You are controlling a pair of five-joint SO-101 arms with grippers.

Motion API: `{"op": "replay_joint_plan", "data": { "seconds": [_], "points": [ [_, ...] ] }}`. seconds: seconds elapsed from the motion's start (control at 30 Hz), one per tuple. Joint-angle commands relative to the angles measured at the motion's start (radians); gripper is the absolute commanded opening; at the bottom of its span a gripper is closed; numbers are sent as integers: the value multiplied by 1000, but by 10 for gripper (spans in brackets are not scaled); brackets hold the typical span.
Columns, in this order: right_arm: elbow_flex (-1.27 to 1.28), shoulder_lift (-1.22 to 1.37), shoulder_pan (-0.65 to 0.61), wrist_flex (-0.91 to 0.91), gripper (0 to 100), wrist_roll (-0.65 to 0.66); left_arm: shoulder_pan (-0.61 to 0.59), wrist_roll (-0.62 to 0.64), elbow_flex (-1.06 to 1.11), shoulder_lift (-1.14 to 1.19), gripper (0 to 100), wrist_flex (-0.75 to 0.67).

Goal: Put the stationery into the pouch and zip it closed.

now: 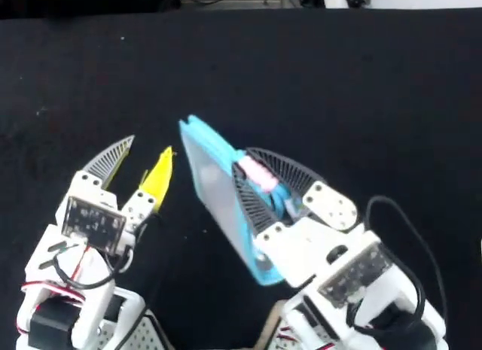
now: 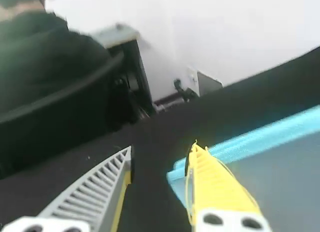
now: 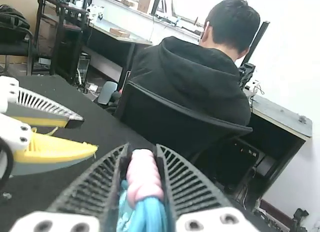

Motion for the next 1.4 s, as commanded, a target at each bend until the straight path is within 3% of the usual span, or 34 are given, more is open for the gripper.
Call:
{"op": "replay_joint_plan", "data": {
  "seconds": [0.0,0.17,0.33,0.6,0.73,0.83,0.97,1.37],
  "points": [
    [12,-31,-12,0,11,-3,-10,9,-67,14,192,-35],
    [13,-35,-11,-9,11,-3,-2,193,-39,41,192,8],
    [16,-35,-11,-28,11,-3,90,213,-42,57,192,35],
    [16,-39,-11,-23,11,-5,104,221,191,126,188,-508],
    [18,-41,-11,-23,11,-3,105,221,263,250,188,-654],
    [18,-38,-11,-26,11,-3,107,218,271,338,188,-640],
    [18,-33,-9,-31,11,-3,107,215,239,334,188,-503],
    [19,-31,-6,-141,11,-2,107,213,216,29,192,-114]
  ]
}}
